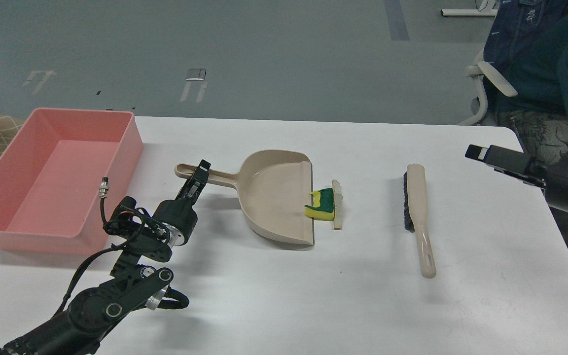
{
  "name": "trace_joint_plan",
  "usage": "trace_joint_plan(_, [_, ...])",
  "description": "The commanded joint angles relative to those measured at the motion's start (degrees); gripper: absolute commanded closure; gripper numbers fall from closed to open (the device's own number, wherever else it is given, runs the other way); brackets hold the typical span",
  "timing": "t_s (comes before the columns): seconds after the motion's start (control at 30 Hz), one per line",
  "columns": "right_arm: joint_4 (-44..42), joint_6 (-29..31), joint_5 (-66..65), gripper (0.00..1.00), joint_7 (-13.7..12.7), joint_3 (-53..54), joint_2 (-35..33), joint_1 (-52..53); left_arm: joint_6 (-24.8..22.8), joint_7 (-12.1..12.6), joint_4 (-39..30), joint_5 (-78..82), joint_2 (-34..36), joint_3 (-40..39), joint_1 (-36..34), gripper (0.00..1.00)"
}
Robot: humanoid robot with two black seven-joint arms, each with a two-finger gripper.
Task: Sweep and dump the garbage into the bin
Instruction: 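Move the right gripper down to the wooden brush handle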
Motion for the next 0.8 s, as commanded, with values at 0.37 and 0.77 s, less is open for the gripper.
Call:
trace_joint_plan(0.37, [1.2,1.0,-3.5,0.04,-6.5,-6.2,4.3,0.1,0.0,0.0,-0.3,0.1,-0.6,0.0,0.1,1.00])
trace_joint_plan(0.77, [1.4,1.8,-3.4,0.07,-9.8,-9.5,8.0,0.0,0.0,0.0,-0.4,0.1,-0.5,0.0,0.3,1.00])
